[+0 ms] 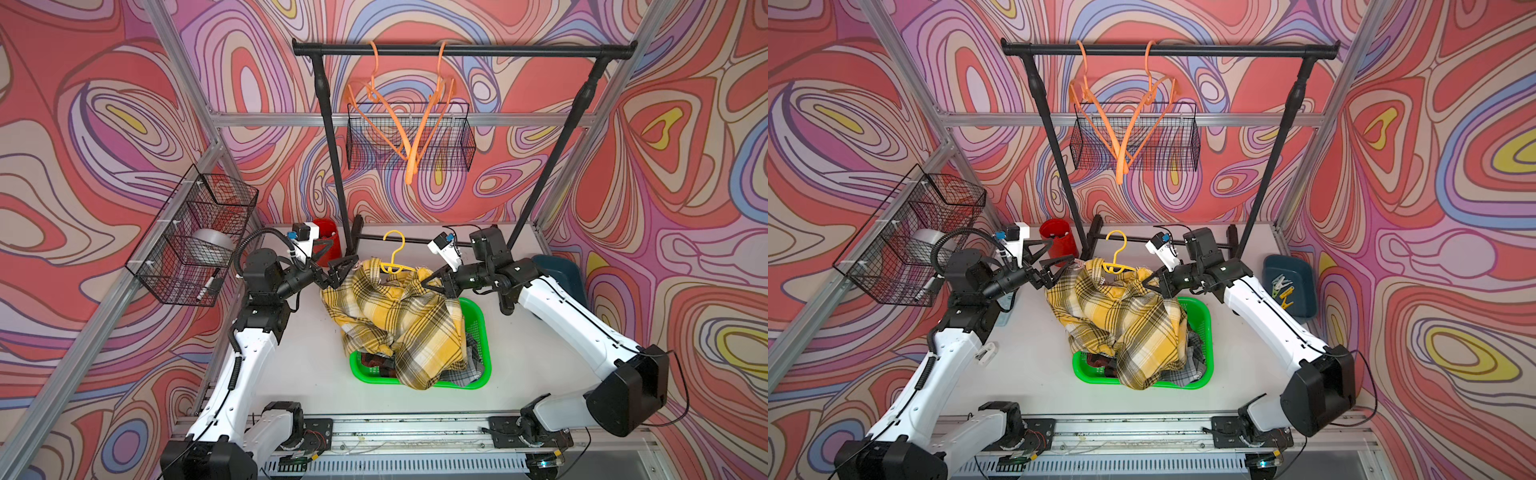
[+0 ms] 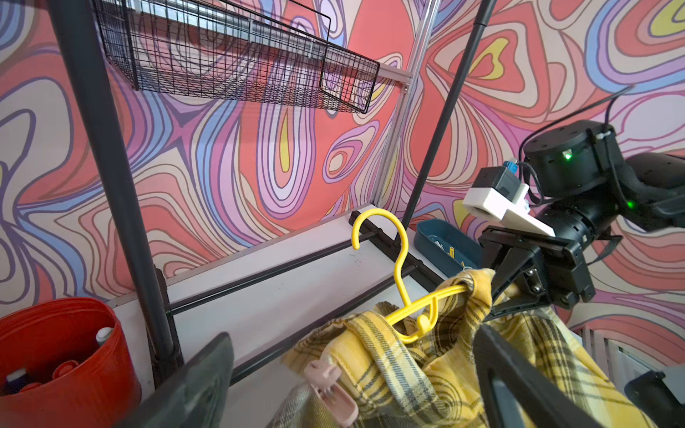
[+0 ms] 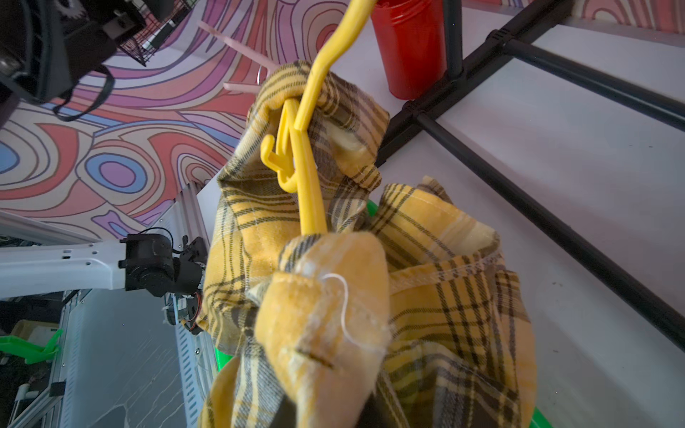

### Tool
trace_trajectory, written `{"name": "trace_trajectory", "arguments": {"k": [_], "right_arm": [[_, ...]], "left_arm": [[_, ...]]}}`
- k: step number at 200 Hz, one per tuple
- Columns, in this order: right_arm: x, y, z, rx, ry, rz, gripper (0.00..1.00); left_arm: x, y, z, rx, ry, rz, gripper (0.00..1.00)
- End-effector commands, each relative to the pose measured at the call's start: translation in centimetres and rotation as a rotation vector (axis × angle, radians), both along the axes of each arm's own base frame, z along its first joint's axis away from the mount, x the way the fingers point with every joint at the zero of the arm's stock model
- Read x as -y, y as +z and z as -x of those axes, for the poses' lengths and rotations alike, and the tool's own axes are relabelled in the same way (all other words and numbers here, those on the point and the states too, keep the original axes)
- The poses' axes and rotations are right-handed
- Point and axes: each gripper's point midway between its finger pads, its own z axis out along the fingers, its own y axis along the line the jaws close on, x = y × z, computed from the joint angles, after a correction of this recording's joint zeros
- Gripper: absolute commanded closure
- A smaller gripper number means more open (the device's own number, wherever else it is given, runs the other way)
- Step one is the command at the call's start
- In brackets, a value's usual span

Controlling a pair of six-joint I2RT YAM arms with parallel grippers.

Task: Remove the clothespins securing long-sleeve shirts to the hanger
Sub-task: Remove the clamp from the hanger.

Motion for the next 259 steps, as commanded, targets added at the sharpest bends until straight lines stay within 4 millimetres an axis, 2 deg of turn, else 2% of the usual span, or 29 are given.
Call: {"name": "trace_trajectory", "arguments": {"k": [1, 13, 46, 91, 151, 259], "right_arm": [[-0.2, 1.4, 0.9, 0.025, 0.06, -0.058, 1.0], [-0.2, 1.4, 0.9, 0.023, 0.064, -0.062, 1.0], [-0.6, 1.6, 0.9, 0.019, 0.085, -0.087, 1.0], [-0.7, 2.5, 1.0, 0.031, 0.109, -0.091, 1.0], [-1.0, 2.8, 0.9, 0.032, 0.12, -0.103, 1.0], [-1.2, 3.4, 1.0, 0.035, 0.133, -0.128, 1.0]], "left_arm": [[1.5, 1.9, 3.0, 0.231, -0.177, -0.123, 0.05], [2.0, 1.4, 4.1, 0.283, -0.248, -0.184, 0.07], [2.1, 1.3, 5.0, 0.345, -0.328, -0.223, 0.1], [1.7, -0.4, 4.7, 0.322, -0.379, -0.29, 0.17], [2.2, -1.4, 5.4, 0.316, -0.483, -0.259, 0.27], [1.9, -2.8, 3.3, 0.33, -0.443, -0.288, 0.38]]}}
